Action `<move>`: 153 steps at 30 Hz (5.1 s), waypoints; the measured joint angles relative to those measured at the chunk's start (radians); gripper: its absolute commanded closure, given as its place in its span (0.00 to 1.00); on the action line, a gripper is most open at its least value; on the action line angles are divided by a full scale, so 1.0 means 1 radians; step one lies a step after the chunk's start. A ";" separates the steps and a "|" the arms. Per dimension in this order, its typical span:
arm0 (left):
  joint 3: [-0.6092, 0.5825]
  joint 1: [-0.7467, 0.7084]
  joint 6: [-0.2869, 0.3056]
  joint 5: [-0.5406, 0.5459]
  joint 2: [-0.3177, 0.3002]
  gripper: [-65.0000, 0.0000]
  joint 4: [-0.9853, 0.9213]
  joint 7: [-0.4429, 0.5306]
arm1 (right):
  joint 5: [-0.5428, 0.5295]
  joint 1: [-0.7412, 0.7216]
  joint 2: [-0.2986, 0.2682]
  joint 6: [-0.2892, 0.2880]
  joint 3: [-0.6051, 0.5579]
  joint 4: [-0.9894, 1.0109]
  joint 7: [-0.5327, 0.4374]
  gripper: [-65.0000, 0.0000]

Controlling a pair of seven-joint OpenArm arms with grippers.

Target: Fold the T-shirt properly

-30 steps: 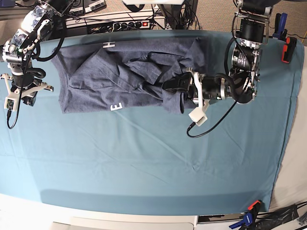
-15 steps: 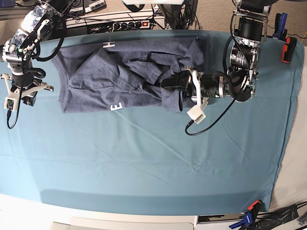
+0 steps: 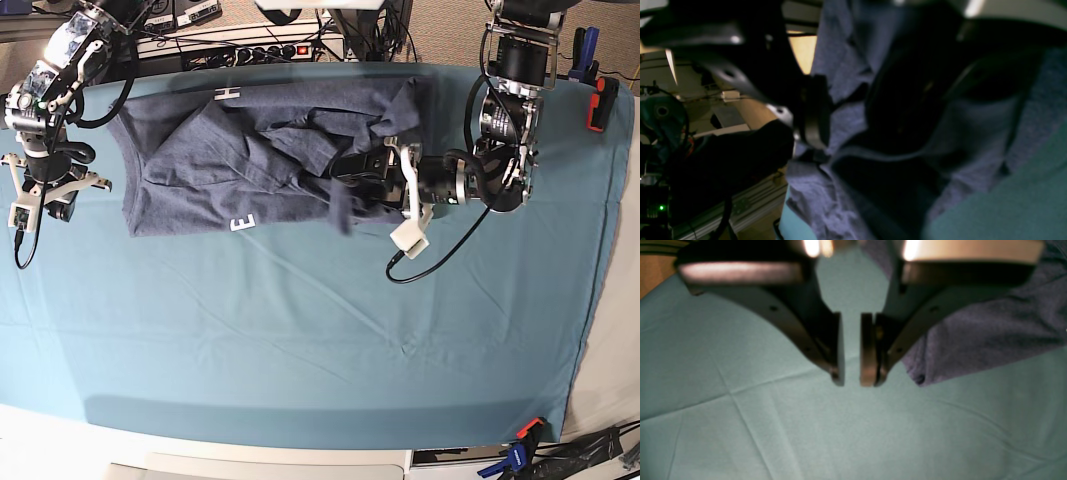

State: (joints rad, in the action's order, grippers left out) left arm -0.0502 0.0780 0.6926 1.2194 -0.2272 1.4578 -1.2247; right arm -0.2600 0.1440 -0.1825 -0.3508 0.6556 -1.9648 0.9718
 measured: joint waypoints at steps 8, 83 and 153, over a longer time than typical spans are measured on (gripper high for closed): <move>0.000 0.000 0.000 0.010 0.000 0.56 0.000 0.000 | 0.000 0.000 0.000 0.000 0.000 0.000 0.000 0.85; 0.129 -0.098 -0.226 -0.393 -0.134 1.00 0.257 0.103 | -0.003 0.000 0.000 0.000 0.000 0.000 0.000 0.85; 0.129 -0.266 -0.232 -0.396 0.000 1.00 0.263 0.134 | -0.011 0.000 0.000 0.000 0.000 0.000 -0.004 0.85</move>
State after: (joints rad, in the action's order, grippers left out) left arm 0.0788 -0.1883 0.4603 0.8238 -0.2276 1.7206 -1.0908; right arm -0.2710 0.1444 -0.1825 -0.3508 0.6556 -1.9648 0.9676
